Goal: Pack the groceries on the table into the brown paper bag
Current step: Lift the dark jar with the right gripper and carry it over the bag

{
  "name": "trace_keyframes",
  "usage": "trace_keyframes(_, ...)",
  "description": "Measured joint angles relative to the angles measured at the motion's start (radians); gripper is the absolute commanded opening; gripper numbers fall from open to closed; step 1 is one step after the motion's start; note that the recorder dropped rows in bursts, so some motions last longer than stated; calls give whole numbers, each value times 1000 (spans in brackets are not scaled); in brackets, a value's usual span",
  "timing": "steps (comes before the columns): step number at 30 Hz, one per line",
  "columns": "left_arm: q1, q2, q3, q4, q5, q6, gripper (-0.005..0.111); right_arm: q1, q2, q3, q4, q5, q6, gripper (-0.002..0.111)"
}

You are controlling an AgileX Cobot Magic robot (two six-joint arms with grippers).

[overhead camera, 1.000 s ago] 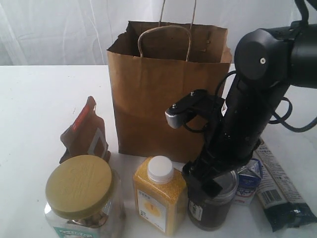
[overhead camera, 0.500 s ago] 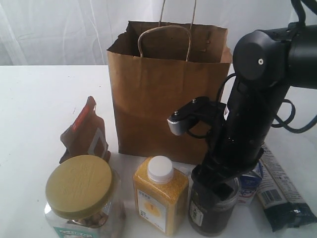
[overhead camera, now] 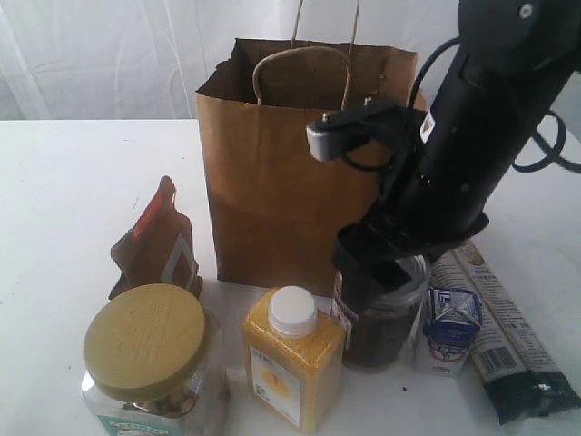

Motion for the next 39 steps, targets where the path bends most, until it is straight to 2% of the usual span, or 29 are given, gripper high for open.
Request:
trace_keyframes(12,0,0,0,0,0,0,0,0,-145,-171,285,18,-6,25)
trace_keyframes(22,0,0,0,0,0,0,0,0,-166,-349,298,-4,-151,25)
trace_keyframes(39,0,0,0,0,0,0,0,0,-133,-387,250,-805,-161,25)
